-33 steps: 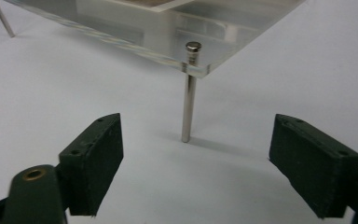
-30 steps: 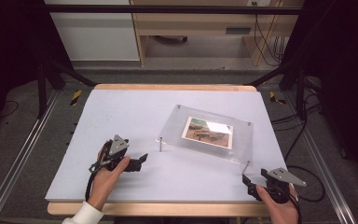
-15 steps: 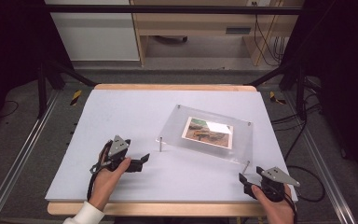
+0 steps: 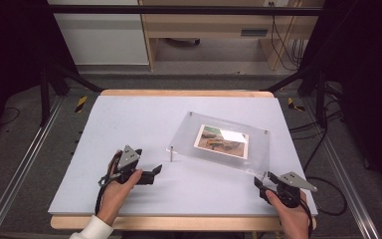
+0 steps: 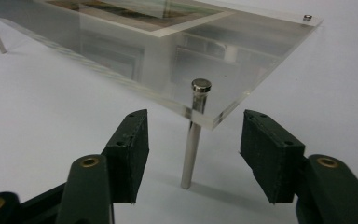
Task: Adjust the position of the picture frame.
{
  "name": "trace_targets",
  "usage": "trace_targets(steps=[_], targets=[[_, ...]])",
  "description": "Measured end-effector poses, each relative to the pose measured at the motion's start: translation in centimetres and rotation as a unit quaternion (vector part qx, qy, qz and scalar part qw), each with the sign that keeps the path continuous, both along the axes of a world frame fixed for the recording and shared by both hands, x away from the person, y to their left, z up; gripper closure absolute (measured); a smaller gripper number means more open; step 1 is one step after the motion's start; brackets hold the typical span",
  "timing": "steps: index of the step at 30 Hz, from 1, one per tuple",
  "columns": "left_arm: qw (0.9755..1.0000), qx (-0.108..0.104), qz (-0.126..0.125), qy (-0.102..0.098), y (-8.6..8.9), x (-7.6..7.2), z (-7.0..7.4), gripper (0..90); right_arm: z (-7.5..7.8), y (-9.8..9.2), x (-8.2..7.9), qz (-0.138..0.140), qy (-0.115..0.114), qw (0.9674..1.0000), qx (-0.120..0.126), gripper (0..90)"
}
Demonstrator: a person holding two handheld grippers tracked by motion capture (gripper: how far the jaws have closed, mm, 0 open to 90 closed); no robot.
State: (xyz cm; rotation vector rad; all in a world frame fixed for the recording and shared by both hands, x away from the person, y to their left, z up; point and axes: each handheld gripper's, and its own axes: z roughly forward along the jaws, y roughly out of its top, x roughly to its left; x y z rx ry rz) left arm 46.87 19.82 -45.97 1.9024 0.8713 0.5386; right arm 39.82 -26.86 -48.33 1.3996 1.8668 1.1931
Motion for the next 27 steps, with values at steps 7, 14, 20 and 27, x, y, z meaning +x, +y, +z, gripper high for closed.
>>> trace_targets(steps=[7,14,20,27], targets=[[1.0000,-0.003,-0.003,-0.001,-0.4,-0.2,0.1,4.9,-0.1,-0.1,0.7,-0.005,0.006,0.9999,0.013,62.3],[0.9999,-0.010,-0.008,0.001,-0.6,-0.2,0.2,5.6,-0.3,-0.1,1.4,0.001,0.004,0.9992,0.040,79.3],[0.9998,-0.005,-0.021,-0.004,-1.5,0.1,0.3,14.9,0.0,-0.3,1.5,0.010,-0.004,0.9966,0.082,84.5],[0.9994,-0.003,-0.029,0.019,-4.0,2.5,-0.7,37.7,0.4,-0.9,1.8,0.008,-0.008,0.9906,0.136,83.6]])
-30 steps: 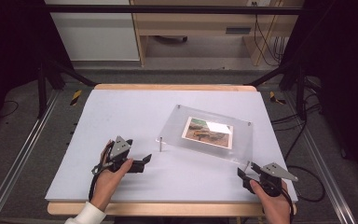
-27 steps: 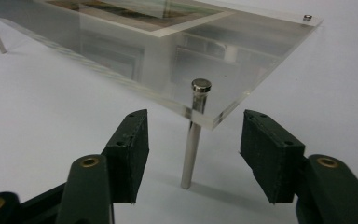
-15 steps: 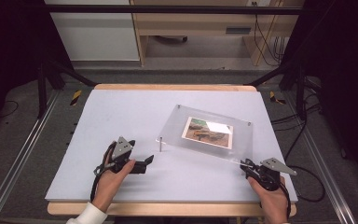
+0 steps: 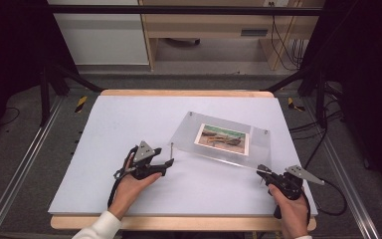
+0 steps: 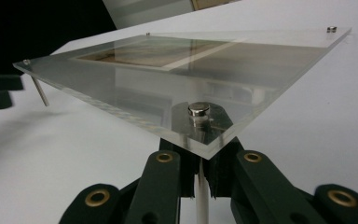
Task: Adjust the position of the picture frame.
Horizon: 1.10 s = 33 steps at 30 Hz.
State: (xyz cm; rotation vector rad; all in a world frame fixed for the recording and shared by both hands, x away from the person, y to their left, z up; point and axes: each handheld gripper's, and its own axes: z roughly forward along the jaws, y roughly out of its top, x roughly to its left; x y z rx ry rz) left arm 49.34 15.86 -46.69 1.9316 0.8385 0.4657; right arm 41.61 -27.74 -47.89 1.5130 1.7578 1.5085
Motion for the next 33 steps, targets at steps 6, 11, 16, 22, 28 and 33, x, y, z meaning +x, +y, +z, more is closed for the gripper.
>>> trace_targets(steps=[6,11,16,22,28,33], targets=[[0.9989,-0.043,0.018,0.011,-0.9,2.6,-0.6,59.4,0.2,-0.2,0.1,0.005,0.001,0.9999,0.014,83.4],[0.9977,-0.067,0.007,0.005,-1.3,3.1,-0.2,71.3,0.2,-0.3,0.1,0.008,0.005,0.9999,0.010,83.4],[0.9974,-0.070,-0.001,0.017,-1.7,3.5,0.1,80.0,0.3,-0.1,0.2,0.006,0.003,0.9999,-0.008,83.3],[0.9976,-0.068,0.001,0.012,-1.9,3.6,0.3,83.8,0.4,0.0,0.3,-0.003,-0.004,0.9999,-0.016,81.3],[0.9967,-0.081,0.006,-0.003,-1.3,3.3,2.2,84.2,1.8,0.6,0.4,-0.016,-0.037,0.9984,-0.040,84.9],[0.9969,-0.073,0.023,-0.016,0.2,2.7,3.5,84.0,2.9,1.9,1.5,0.005,-0.048,0.9981,-0.037,84.7]])
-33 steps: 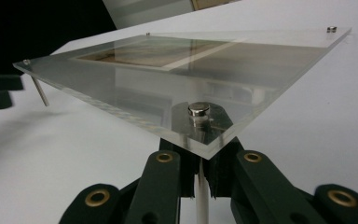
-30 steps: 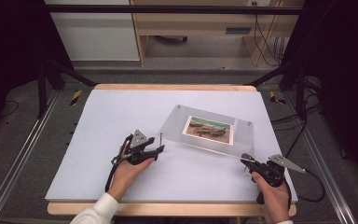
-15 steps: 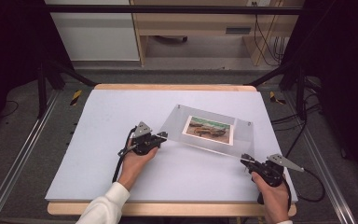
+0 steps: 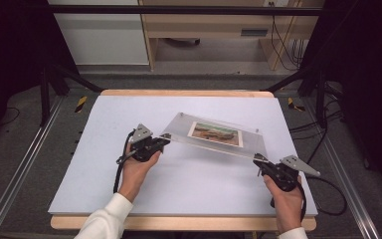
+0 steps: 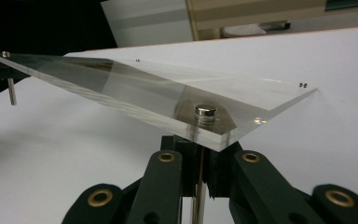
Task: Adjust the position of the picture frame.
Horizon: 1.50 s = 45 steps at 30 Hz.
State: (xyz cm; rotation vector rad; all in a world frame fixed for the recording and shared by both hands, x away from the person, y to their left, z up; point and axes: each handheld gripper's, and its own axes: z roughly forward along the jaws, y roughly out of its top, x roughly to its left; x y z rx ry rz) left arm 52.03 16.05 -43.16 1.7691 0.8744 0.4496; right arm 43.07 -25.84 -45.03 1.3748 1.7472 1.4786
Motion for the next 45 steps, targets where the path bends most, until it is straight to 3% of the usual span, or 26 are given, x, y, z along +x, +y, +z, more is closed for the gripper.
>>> trace_targets(steps=[6,12,15,20,29,38,44,45], targets=[[0.9983,-0.010,0.049,-0.031,4.6,-2.0,1.9,83.7,1.5,3.2,2.5,0.034,-0.017,0.9992,-0.007,84.5],[0.9952,-0.016,0.083,-0.050,7.6,-3.2,2.2,83.4,2.7,6.4,5.4,0.064,-0.026,0.9975,-0.016,84.7],[0.9939,-0.023,0.095,-0.051,8.7,-3.3,1.8,83.4,2.8,7.7,6.2,0.075,-0.027,0.9966,-0.023,84.7],[0.9926,-0.023,0.109,-0.047,9.2,-3.3,0.7,83.4,2.3,8.7,7.0,0.083,-0.019,0.9960,-0.027,84.6],[0.9936,-0.020,0.103,-0.042,7.9,-2.5,-0.5,83.4,0.6,7.6,7.1,0.071,-0.005,0.9972,-0.021,84.6],[0.9931,-0.027,0.105,-0.043,7.7,-2.7,-0.9,83.4,0.4,7.4,7.0,0.067,-0.006,0.9974,-0.026,84.6],[0.9947,-0.017,0.100,-0.021,7.9,-3.1,-1.7,83.2,0.2,7.6,6.6,0.067,-0.003,0.9970,-0.039,84.8],[0.9950,-0.011,0.099,-0.008,7.9,-3.2,-1.8,83.4,0.1,7.6,6.4,0.067,0.000,0.9969,-0.040,84.8]])
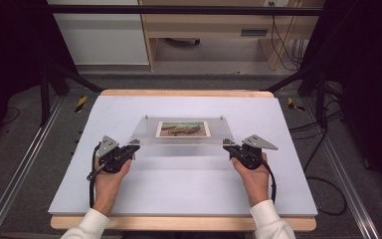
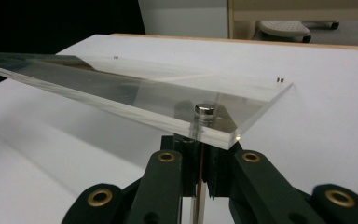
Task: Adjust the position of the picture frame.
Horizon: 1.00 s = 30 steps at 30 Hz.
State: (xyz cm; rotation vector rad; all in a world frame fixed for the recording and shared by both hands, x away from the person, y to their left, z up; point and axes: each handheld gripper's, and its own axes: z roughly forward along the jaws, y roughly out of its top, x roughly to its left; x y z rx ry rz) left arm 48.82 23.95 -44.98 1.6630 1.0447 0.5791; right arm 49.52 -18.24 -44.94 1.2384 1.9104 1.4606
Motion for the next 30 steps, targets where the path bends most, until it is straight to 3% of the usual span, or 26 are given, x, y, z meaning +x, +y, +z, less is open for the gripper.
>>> trace_targets(steps=[5,10,13,25,30], targets=[[0.9991,0.024,-0.008,0.035,-0.1,-0.6,-0.9,83.8,-0.9,0.1,-0.7,0.003,0.028,0.9993,-0.022,84.8],[0.9979,0.034,-0.018,0.052,-0.2,-0.9,-1.3,83.9,-1.7,0.0,-1.3,0.000,0.046,0.9985,-0.028,84.8],[0.9976,0.032,-0.018,0.058,-0.3,-0.9,-1.5,84.0,-1.9,0.0,-1.7,0.001,0.049,0.9982,-0.033,84.9],[0.9945,0.067,-0.024,0.077,-0.9,-1.2,-2.5,83.9,-2.9,-0.2,-2.3,0.004,0.064,0.9960,-0.062,84.8],[0.9943,0.070,-0.027,0.077,-0.9,-1.3,-2.5,83.8,-3.0,-0.2,-2.4,0.004,0.065,0.9957,-0.066,84.8]])
